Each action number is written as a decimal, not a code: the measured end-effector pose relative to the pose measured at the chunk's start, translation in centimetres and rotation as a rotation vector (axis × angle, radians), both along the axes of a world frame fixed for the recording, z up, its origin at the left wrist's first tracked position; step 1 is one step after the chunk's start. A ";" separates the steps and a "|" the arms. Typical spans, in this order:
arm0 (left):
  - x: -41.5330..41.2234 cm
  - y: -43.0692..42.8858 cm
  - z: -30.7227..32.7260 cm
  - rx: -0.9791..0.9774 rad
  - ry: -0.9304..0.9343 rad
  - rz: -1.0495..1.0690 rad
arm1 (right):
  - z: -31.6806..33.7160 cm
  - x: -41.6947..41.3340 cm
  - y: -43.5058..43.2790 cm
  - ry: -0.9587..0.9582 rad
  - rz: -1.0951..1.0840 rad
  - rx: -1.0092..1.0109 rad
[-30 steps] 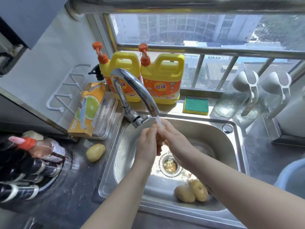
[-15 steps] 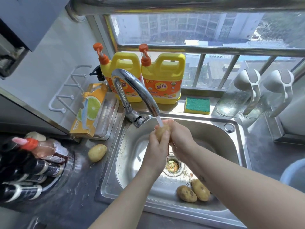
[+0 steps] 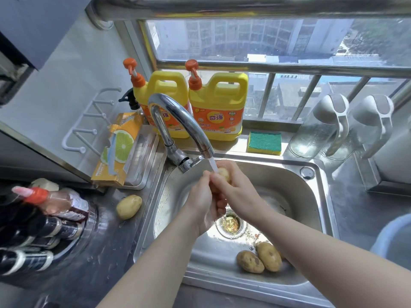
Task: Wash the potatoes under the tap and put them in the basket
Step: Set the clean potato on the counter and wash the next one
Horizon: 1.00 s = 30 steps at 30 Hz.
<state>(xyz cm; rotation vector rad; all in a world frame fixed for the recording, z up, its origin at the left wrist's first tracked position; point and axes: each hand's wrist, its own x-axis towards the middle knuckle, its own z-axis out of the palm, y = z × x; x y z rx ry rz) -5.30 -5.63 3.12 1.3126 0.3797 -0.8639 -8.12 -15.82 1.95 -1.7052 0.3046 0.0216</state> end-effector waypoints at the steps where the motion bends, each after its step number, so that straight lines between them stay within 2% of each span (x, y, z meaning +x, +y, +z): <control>1: -0.2 0.0 -0.1 -0.005 0.004 -0.011 | 0.1 0.1 0.1 0.009 -0.019 -0.008; 4: -0.8 0.1 0.2 -0.014 0.007 -0.015 | 0.3 0.7 -0.1 0.036 -0.042 0.056; 7: -0.4 0.3 0.3 -0.009 0.006 0.033 | 0.5 0.4 -0.3 0.018 0.093 0.098; 10: 0.0 0.5 0.3 -0.001 0.025 0.041 | -0.2 0.0 0.0 -0.014 0.169 0.022; 13: -0.3 0.3 0.5 0.005 0.002 0.024 | -0.2 0.4 0.2 -0.090 0.089 0.023; 17: -1.0 -0.1 0.7 -0.001 -0.043 0.027 | -0.6 1.5 0.1 0.035 -0.094 0.113; 19: -1.1 -0.1 0.9 0.012 -0.042 0.034 | -0.5 1.7 -0.3 0.072 -0.108 0.191; 24: -0.2 0.8 1.0 0.029 0.026 0.040 | -0.2 0.6 -0.9 0.036 0.247 0.083; 27: 0.3 1.4 1.3 -0.009 0.129 0.015 | 0.4 0.4 -1.6 -0.040 0.326 -0.087; 30: 0.6 1.5 1.5 -0.022 0.152 -0.035 | 0.6 0.3 -2.1 -0.031 0.334 -0.017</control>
